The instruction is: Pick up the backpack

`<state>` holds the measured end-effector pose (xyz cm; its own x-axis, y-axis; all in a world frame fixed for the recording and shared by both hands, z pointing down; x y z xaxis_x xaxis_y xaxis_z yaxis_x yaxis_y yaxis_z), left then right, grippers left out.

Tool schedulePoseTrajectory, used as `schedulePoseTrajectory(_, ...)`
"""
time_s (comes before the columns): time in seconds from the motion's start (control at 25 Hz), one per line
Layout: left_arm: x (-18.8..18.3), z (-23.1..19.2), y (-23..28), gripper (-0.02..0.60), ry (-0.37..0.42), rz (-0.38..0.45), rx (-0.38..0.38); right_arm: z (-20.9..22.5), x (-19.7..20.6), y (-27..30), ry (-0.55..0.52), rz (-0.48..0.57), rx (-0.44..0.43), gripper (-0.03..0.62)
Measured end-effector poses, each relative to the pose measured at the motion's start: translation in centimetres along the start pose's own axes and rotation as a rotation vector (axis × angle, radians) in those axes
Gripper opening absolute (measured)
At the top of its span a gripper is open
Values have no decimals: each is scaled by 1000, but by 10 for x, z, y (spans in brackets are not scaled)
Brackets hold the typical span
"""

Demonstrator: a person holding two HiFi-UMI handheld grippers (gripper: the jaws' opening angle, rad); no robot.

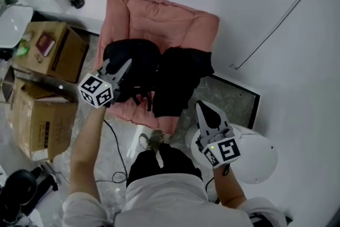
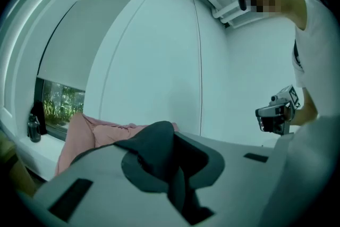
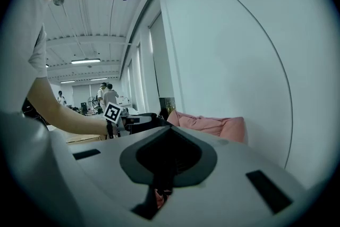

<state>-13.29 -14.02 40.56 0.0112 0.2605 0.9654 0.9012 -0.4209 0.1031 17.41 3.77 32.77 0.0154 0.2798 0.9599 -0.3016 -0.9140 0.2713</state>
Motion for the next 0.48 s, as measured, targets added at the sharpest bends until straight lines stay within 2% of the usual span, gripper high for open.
schedulePoseTrajectory(0.24, -29, 12, -15, 49, 94, -19, -20, -5, -14, 1, -1, 25, -5, 21)
schedulePoseTrajectory(0.48, -50, 24, -27, 48, 130, -6, -56, -5, -34, 5, -20, 84, -31, 21)
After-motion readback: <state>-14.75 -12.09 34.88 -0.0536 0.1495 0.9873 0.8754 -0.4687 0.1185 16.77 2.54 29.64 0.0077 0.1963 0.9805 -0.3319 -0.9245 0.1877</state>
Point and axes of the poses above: the fingertips, and each gripper's own axes: y forward along the fingers, z to its right, x out of its underside, the point moved 8 cm from there along -y, backward along the fingers, and after that the axes turned 13 degrees about x, right-handed, at the moved point
